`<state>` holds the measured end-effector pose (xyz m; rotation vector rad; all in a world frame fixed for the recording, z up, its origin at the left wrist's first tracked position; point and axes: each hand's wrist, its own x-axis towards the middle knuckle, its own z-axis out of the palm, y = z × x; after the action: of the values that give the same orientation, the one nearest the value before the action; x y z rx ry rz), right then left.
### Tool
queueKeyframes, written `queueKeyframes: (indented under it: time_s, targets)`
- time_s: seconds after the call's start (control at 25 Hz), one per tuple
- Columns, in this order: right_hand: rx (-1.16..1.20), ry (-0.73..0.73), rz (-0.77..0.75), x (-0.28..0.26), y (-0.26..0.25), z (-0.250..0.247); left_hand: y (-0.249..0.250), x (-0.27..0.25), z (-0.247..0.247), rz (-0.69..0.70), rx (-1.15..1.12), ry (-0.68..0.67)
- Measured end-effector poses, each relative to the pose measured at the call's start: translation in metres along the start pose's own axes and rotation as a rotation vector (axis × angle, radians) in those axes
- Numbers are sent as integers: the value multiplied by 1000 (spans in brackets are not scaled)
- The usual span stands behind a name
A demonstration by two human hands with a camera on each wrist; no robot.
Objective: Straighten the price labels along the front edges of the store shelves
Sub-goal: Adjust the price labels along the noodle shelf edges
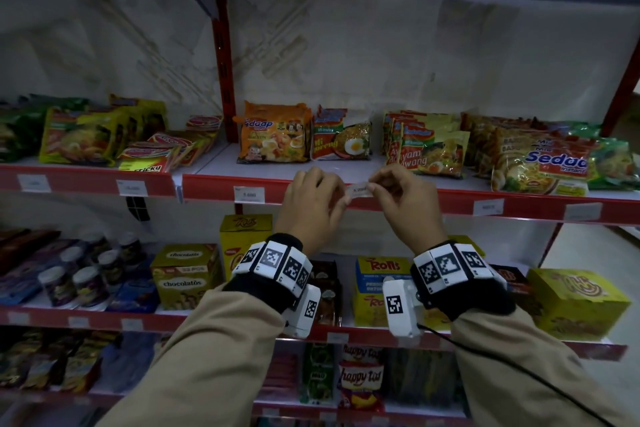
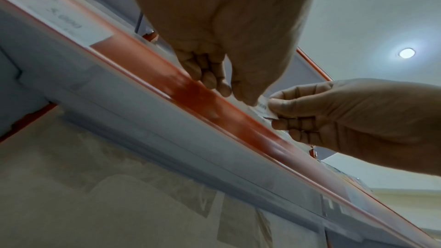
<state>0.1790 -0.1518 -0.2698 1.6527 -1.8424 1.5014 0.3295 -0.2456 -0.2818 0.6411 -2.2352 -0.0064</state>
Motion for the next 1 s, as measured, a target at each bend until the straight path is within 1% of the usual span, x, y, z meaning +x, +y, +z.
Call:
queueKeyframes:
  time_s: [0.12, 0.2, 0.32, 0.4, 0.52, 0.68, 0.76, 0.88, 1.0]
  targets:
    - [14, 45, 7, 9, 1, -1, -8, 2, -8, 31, 25, -44]
    - [10, 50, 9, 14, 1, 1, -13, 0, -11, 20, 7, -35]
    - [23, -3, 37, 16, 3, 8, -15, -3, -11, -24, -89, 13]
    - [36, -45, 46, 16, 3, 13, -14, -1, -10, -43, -113, 20]
    - [18, -64, 16, 15, 4, 16, -12, 4, -8, -41, -56, -10]
    - [-97, -107, -63, 15, 1, 13, -10, 4, -7, -9, -31, 34]
    - [-138, -144, -78, 16, 0, 7, -9, 3, -7, 9, 5, 39]
    - [-178, -200, -76, 18, 1, -3, -9, 3, -9, 30, 74, -3]
    - [-265, -281, -129, 18, -1, -5, -9, 5, -11, 47, 148, -53]
